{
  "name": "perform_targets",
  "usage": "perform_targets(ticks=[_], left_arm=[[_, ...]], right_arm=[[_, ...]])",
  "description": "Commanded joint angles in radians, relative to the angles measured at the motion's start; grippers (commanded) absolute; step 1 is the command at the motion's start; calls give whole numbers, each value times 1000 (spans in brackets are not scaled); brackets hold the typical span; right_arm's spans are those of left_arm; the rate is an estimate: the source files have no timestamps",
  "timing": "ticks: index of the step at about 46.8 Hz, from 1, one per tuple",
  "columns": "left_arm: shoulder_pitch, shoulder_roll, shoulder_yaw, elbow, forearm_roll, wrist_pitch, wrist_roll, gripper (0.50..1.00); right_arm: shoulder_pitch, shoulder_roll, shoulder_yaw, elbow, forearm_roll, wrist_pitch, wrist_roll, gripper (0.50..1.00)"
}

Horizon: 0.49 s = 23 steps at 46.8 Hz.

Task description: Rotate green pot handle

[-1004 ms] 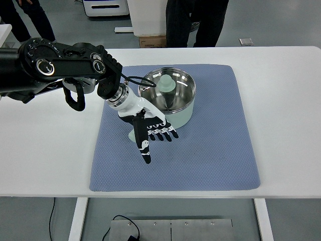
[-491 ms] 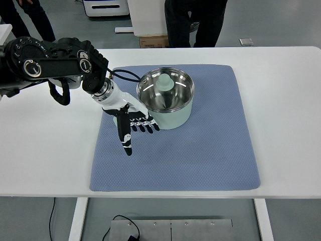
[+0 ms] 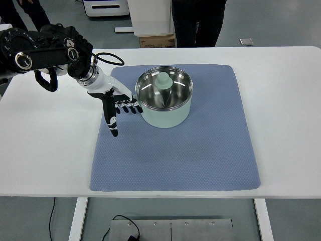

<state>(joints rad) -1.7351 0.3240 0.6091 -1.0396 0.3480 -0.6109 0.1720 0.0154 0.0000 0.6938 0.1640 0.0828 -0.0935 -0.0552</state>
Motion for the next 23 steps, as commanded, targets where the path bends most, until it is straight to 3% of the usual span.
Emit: perform_targets(ticks=[1, 23], left_arm=[[3, 3, 0, 6, 2, 0, 0, 1000], [-1, 37, 8, 49, 43, 0, 0, 1000]], right_arm=[[0, 0, 0, 0, 0, 0, 0, 1000], [0, 0, 0, 0, 0, 0, 0, 1000]])
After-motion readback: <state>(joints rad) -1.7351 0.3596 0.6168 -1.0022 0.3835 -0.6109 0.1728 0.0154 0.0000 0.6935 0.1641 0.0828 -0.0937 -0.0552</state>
